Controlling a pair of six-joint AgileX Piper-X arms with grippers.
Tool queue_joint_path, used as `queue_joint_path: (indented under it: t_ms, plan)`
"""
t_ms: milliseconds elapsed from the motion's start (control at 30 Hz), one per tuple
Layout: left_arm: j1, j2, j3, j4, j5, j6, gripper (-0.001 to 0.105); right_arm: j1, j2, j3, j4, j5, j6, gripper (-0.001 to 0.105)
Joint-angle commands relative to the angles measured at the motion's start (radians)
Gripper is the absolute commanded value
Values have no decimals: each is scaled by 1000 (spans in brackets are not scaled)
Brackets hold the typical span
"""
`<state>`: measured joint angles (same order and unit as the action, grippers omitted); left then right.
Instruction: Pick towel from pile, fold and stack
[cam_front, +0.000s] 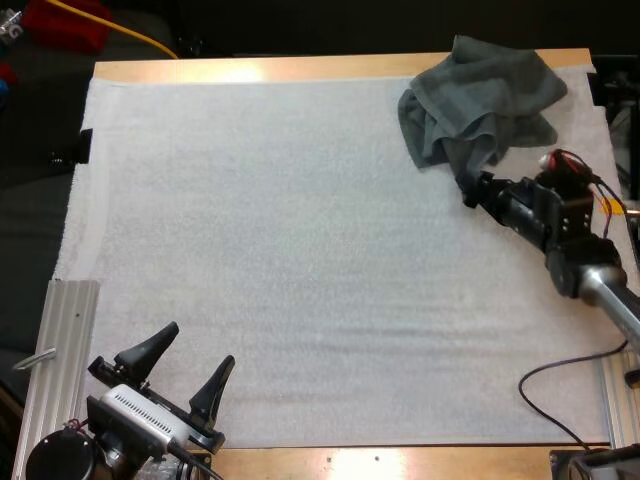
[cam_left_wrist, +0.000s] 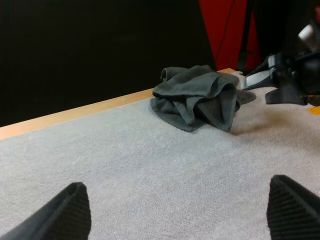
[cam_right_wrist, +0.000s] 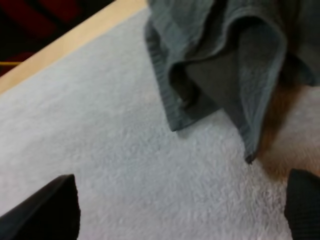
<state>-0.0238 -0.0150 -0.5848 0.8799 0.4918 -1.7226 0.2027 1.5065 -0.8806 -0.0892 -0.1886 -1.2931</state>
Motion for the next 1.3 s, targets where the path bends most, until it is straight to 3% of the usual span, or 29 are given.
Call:
queue_joint_path:
  t_ms: [0, 633, 800, 967, 1133, 1267]
  plan:
    - [0, -132, -7, -18, 6, -22, 70, -1, 34, -22, -30, 6, -7, 81]
    - [0, -132, -7, -18, 6, -31, 70, -1, 404, -230, -117, 34, -9, 77]
    - [0, -132, -7, -18, 6, -31, 70, -1, 420, -232, -117, 101, -9, 52]
    - [0, -132, -7, -18, 6, -31, 70, -1, 429, -232, -124, 102, -9, 35]
    - [0, -132, -7, -18, 6, -31, 70, -1, 429, -232, -130, 102, -9, 1]
    - [0, -132, -7, -18, 21, -31, 70, -1, 429, -232, -164, 102, -7, 1]
